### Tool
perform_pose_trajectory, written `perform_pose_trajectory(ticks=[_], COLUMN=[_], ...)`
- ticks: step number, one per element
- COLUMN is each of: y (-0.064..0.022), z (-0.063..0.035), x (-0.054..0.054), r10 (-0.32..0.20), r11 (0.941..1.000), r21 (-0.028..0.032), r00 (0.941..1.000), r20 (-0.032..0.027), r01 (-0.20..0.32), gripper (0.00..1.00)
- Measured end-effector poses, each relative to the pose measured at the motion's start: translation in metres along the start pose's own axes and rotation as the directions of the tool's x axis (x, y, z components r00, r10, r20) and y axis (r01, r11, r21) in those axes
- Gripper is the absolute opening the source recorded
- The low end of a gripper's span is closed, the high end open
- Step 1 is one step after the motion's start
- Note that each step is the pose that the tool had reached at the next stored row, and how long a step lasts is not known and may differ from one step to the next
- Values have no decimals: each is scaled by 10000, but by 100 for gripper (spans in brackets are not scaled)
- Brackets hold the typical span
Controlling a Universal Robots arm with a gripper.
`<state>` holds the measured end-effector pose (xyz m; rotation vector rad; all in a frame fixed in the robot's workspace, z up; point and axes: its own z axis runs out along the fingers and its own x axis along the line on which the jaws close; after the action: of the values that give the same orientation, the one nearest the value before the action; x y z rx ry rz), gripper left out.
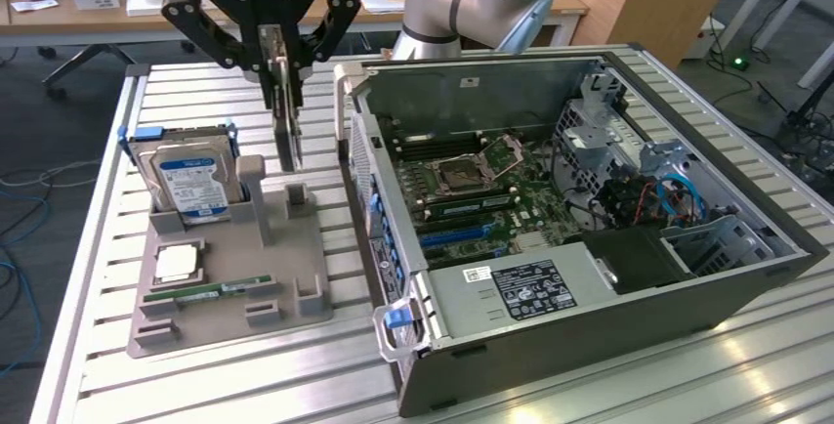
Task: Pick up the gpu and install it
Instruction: 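Pick up the gpu and move the gpu toward the slot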
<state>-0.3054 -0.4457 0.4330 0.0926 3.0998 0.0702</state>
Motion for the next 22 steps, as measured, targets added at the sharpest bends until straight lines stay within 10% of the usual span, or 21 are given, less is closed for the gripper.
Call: perform_pose_trajectory(ticks=[9, 22], y=[4, 32], z=[1, 20], x=[-63, -520], r10=[1, 2], r11=[10000, 10000], r21=[-2, -5], r00=[10000, 10000], r20=[-1, -1], r01=[-1, -2], gripper=[27, 27])
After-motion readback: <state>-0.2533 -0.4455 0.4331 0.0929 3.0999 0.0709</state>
